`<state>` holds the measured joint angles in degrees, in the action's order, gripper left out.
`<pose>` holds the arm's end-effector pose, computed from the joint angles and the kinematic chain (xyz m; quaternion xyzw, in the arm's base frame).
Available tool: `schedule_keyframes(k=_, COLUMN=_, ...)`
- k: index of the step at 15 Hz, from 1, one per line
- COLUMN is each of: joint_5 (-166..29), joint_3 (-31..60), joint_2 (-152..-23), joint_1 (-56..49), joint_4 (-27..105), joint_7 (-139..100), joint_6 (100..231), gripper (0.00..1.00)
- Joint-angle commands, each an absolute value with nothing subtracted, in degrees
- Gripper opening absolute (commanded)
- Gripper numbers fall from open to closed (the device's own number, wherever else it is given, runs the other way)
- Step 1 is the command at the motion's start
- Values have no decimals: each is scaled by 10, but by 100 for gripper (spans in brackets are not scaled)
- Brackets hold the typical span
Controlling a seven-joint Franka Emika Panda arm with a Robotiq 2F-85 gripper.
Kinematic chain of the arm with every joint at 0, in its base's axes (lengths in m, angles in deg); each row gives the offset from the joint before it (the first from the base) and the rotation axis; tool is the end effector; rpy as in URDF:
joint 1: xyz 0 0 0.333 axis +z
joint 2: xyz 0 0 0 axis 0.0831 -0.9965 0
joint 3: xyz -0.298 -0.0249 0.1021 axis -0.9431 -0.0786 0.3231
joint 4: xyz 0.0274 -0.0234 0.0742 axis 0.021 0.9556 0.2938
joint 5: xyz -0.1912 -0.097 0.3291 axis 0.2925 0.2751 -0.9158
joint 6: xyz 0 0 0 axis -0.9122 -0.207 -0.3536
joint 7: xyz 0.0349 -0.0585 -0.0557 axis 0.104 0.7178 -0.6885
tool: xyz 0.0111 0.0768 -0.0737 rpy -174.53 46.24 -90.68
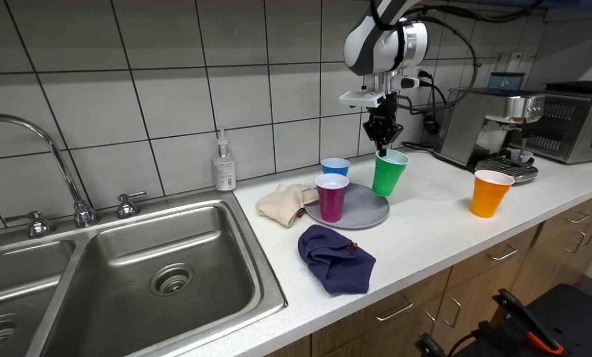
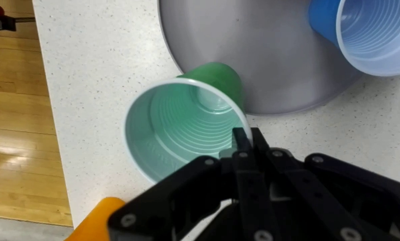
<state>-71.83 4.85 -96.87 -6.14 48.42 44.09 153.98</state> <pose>0.6270 -0.1512 0.3051 0.7540 -0.6543 -0.0100 0.0568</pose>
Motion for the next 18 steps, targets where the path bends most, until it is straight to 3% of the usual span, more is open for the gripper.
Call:
schedule_keyframes(k=1, joint_5=-731, joint_3=59, joint_2=-998, joint_1=-70, joint_4=444, joint_7=467, joint_6=1522, gripper=1)
schedule_keyframes(k=18, joint_5=-749, joint_3=66, joint_2=-1097, joint_1=-71, joint_4=338, joint_7=518, joint_6=1508, gripper=1)
